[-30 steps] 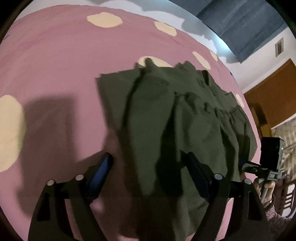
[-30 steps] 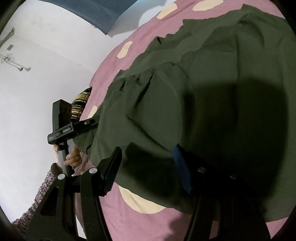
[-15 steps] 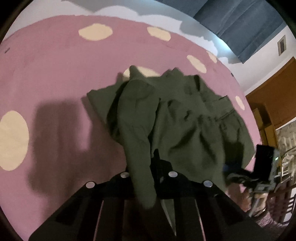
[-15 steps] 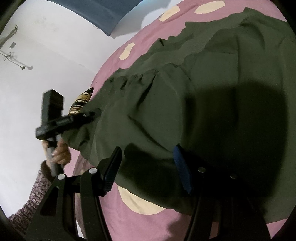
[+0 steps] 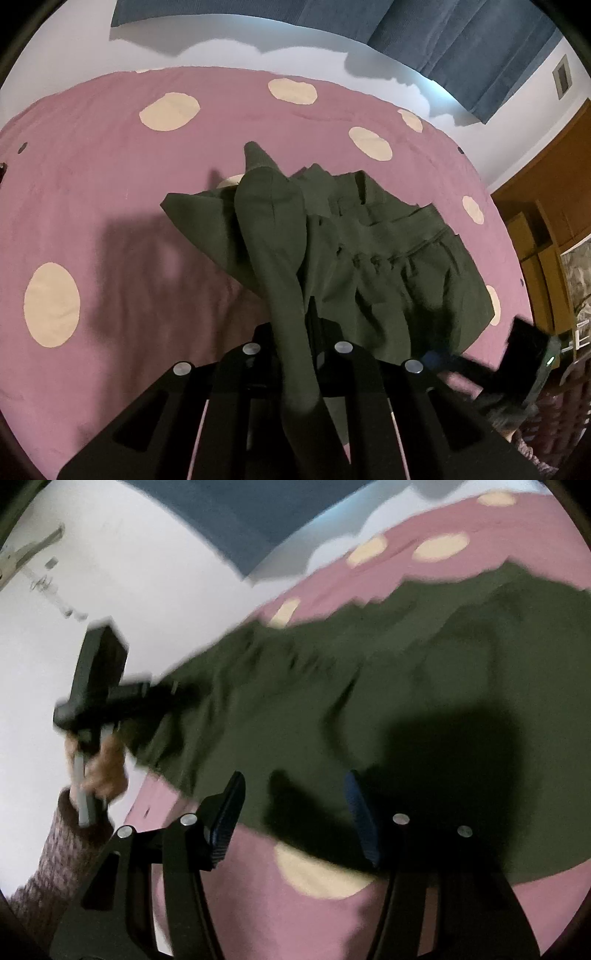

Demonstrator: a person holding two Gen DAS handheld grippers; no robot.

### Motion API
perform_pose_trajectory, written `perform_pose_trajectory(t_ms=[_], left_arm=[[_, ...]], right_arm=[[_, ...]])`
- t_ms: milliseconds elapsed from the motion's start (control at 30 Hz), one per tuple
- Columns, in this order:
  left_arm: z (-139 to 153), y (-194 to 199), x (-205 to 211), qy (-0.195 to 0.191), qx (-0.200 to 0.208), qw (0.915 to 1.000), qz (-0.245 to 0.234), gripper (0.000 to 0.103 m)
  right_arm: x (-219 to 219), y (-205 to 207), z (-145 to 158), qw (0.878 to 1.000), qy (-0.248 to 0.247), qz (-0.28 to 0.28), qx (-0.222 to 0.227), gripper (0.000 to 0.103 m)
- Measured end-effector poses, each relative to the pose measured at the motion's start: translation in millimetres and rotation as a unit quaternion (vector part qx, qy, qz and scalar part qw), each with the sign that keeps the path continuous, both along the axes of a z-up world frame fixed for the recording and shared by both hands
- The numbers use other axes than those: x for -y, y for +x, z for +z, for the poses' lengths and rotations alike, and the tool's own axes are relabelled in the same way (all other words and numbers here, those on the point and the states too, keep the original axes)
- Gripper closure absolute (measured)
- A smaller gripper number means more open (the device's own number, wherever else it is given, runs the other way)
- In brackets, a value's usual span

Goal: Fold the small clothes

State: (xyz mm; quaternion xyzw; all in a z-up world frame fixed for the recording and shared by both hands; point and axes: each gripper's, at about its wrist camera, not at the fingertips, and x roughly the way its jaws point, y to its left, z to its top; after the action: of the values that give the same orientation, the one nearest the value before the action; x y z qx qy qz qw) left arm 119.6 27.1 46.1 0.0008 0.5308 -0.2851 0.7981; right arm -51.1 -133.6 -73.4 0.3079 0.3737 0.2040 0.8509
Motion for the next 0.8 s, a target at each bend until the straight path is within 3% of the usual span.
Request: perform_pose_trajectory(t_ms=[133, 367, 600, 800], left_arm=[[10.6, -4.8, 13.0, -0.004, 0.001, 0.9999, -0.009, 0.095], [38.5, -20.6, 69.8, 0.015, 0.034, 0.9989, -0.027, 0.095], [60.0, -46.9, 145.1, 0.091, 0.061, 0.9935, -0.028, 0.095], [49.9, -69.1, 210.5, 0.155, 0.07, 0.9852, -0.022, 0.095]], right_arm=[[-14.4, 10.0, -40.0, 0.999, -0.001, 0.019, -0.038, 0.046], [-3.3, 12.6, -46.7, 0.998, 0.048, 0.029, -0.033, 0.047], [16.2, -9.4, -34.7, 0.998, 0.052, 0.022, -0.017, 0.047], [51.0, -36.1, -23.6, 0.999, 0.042, 0.0, -0.01, 0.047]])
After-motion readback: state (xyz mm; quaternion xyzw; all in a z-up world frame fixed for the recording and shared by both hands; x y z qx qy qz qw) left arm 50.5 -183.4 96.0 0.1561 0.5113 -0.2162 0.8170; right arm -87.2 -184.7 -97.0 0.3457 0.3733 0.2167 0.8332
